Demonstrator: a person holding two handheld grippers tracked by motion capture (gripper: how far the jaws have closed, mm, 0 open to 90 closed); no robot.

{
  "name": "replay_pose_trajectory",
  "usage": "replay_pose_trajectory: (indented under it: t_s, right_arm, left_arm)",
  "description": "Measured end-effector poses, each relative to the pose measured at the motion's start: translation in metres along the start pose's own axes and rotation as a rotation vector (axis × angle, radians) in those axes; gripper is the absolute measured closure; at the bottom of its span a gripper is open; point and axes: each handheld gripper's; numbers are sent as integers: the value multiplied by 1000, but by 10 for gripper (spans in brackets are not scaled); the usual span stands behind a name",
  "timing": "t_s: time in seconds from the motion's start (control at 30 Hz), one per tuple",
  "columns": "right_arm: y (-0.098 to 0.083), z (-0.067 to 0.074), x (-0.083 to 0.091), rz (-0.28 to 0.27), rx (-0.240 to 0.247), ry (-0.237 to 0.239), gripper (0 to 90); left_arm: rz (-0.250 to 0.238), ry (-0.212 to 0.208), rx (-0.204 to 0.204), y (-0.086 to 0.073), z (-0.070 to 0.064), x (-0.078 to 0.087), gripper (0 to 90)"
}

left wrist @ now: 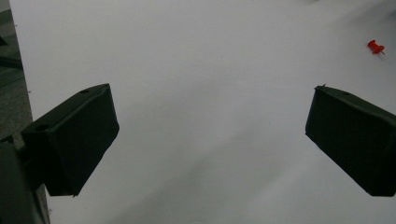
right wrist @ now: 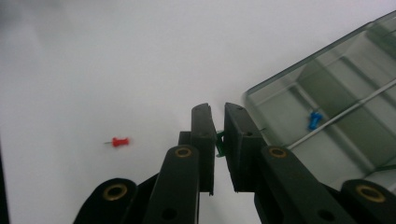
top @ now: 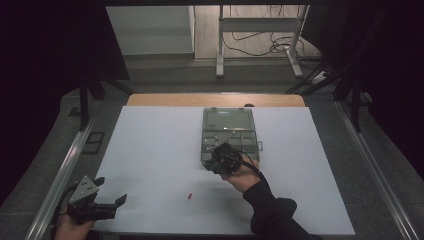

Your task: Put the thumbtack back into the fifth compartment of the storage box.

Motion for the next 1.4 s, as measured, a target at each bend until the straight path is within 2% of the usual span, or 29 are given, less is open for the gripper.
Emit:
replay_pose_trajectory:
  t_s: [0.3,0.67,1.27,1.4]
  right_arm:
    - [10,-19,-11,5,-21,-51,825]
    - [18,-29,-22,20,-17,-93,824]
    - [21,-39,-41,45,-36,-106,820]
    - [22,-40,-41,43,-42,-106,770]
  left_arm:
    - [0,0,-1,0,0,0,29]
    - [1,-1,-1,0,0,0,29]
    - [1,-2,-1,0,0,0,29]
    - [2,-2,-1,0,0,0,30]
Point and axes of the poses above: each handheld gripper's, and its own axes: x roughly backward along the jaws, y roughly out of its top, z roughly to its left, and after that the axes turned 10 degrees about -y, right-handed
